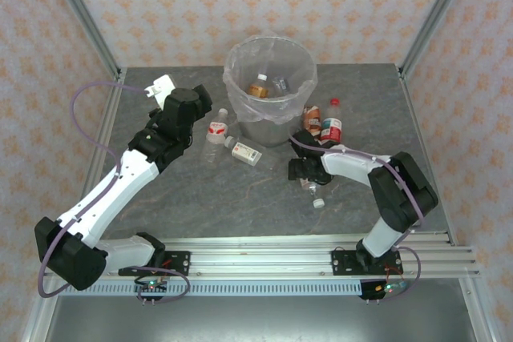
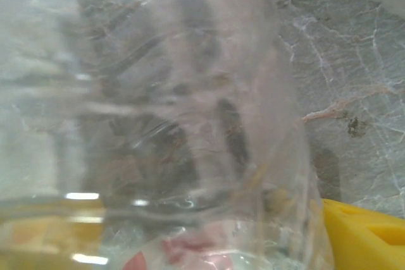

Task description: Put the plastic bottles in the bin

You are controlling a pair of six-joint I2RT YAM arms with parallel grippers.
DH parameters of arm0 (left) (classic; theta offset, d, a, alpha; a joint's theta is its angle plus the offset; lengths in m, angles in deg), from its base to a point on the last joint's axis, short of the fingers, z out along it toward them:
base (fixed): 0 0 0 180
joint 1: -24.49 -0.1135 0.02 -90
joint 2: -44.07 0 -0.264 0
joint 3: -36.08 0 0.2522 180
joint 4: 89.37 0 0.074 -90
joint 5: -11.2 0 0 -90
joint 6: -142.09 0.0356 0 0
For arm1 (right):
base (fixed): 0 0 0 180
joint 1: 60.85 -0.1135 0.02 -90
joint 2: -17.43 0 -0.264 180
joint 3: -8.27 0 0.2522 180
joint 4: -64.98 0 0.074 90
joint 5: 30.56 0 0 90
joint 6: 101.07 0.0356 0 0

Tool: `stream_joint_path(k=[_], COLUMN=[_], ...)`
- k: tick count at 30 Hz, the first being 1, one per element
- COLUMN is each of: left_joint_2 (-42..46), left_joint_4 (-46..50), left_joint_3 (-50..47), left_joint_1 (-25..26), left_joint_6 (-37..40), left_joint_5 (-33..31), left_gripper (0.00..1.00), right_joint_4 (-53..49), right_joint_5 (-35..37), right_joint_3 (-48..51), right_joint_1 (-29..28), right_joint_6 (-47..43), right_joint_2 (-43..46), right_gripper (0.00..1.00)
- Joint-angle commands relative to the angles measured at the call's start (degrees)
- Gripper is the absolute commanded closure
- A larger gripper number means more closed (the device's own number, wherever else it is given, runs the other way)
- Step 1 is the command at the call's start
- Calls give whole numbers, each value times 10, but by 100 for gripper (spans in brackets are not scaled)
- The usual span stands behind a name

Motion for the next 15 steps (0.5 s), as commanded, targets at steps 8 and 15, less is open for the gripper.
stream_joint_path(k=[8,15], left_joint_2=[1,2], left_joint_4=[20,25], left_joint_3=[-3,-3], left_joint_1=[-10,-10], left_joint_6=[-10,-12], left_joint_5=[-27,-27], left_gripper=[0,0], right_joint_4=[28,69], right_joint_5=[38,17], right_joint_3=[3,33], right_joint_1=[0,0], right_joint_6=[-1,-15], right_joint_2=[-21,19], right_gripper=[15,23])
